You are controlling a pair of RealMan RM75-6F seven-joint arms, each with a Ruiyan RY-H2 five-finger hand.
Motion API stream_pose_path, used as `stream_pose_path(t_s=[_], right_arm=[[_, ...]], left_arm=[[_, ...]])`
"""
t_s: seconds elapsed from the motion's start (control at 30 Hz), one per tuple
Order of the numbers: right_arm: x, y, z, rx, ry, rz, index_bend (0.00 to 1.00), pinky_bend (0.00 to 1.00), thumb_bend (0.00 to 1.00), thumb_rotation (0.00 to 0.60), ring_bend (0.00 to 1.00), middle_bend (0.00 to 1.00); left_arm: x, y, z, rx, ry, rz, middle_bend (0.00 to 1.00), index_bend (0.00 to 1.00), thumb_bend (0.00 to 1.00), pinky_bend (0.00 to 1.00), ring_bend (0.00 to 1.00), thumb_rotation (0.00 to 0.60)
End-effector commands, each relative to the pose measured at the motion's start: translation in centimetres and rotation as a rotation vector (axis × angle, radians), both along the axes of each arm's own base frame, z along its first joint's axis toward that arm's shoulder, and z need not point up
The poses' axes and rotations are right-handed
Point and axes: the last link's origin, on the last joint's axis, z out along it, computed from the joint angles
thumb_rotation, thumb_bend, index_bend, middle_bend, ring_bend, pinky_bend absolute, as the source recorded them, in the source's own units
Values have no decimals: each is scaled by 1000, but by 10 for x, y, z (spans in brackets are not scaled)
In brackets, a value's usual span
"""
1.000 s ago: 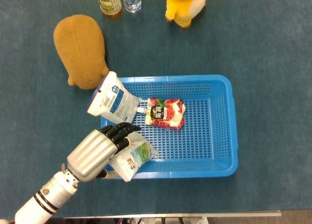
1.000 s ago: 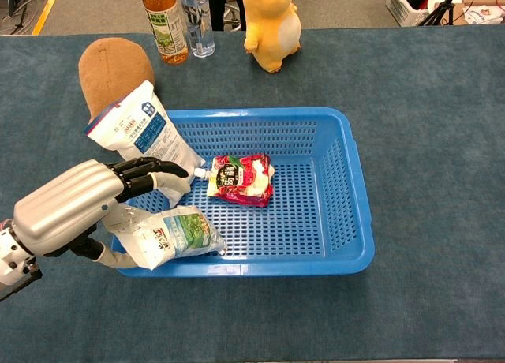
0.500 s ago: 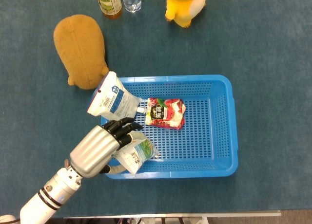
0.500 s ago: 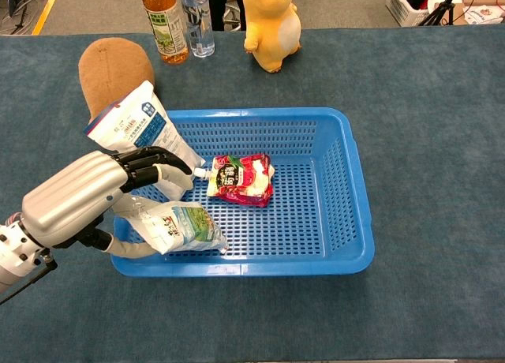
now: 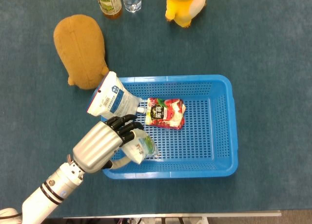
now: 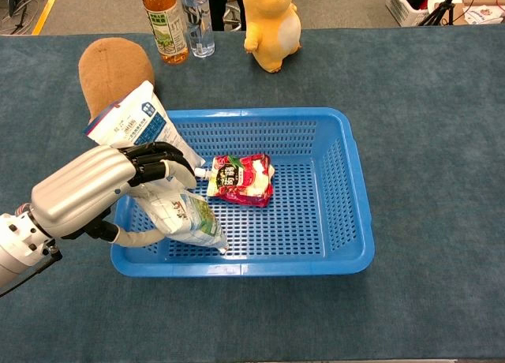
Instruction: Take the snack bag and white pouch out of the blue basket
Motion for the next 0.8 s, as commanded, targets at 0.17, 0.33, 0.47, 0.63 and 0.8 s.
stream_pose_path(t_s=[0.17,0.33,0.47,0.63,0.8], right_arm=[[0,1,0,0,-3,-1,252,459,82,600,276,320],[-1,1,0,-1,-5,-3,252,459,82,600,276,320],[-1,1,-1,0,-7,-4,252,459,82,600,276,320],[-1,1,-2,0,-9,-3,252,459,82,600,276,320],[-2,1,-2,2,-12,-5,252,459,82,600,276,320]], left_arm=[[0,3,-2,3,10,-6,319,323,409,351,194,600],[0,3,-2,12,11,-9,352,364,432,363,211,600],[0,3,-2,33,9,-16,436,443,437,388,261,600],[0,1,-4,55,1,-21,559,544,443,420,326,600],[1,0,-4,81,-21,-24,701,674,454,454,417,600]])
